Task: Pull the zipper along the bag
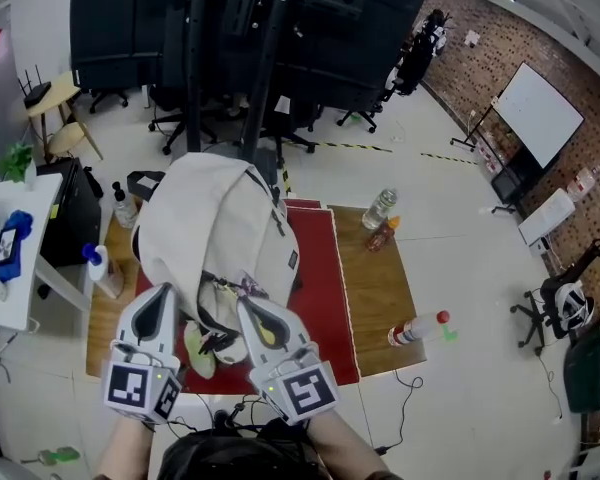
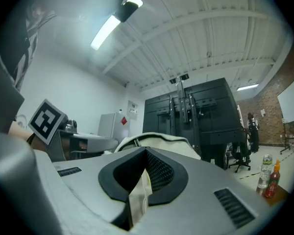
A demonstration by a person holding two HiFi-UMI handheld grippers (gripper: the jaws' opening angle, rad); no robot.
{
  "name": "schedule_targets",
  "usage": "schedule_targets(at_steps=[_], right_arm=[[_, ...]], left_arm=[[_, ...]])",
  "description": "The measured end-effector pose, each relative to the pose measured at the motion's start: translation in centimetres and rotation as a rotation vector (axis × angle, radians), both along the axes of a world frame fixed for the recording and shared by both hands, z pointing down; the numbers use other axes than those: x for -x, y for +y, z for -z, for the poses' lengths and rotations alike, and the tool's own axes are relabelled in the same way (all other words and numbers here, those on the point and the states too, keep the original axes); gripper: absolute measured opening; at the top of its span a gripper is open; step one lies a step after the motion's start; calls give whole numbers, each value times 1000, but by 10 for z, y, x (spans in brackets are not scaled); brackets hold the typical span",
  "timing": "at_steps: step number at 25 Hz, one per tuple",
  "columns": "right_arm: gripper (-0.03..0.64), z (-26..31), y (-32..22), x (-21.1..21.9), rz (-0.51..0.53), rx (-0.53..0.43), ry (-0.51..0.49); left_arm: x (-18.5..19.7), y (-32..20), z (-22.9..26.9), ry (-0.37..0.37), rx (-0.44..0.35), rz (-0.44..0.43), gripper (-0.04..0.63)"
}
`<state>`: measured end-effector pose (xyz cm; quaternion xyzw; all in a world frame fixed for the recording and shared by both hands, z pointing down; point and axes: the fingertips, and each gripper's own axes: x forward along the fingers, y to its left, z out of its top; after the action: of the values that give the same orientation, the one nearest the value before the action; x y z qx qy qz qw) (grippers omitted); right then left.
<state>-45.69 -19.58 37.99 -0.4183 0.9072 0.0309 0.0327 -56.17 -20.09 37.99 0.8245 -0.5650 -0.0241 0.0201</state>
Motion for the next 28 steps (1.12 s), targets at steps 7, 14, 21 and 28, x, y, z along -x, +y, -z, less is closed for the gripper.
schedule_targets(at_steps=[7, 14, 21, 28], right_arm=[[68, -10, -12, 16, 65, 50, 81], [170, -14, -38, 24, 197, 41, 203], [169, -31, -49, 48, 456, 75, 352], [140, -34, -49, 50, 527, 94, 302]], left_arm=[[6, -13, -7, -11, 19, -2, 26], [2, -26, -12, -22, 43, 39, 26], [2, -36, -11, -29, 60, 100, 26], [6, -49, -18, -27, 76, 136, 26]])
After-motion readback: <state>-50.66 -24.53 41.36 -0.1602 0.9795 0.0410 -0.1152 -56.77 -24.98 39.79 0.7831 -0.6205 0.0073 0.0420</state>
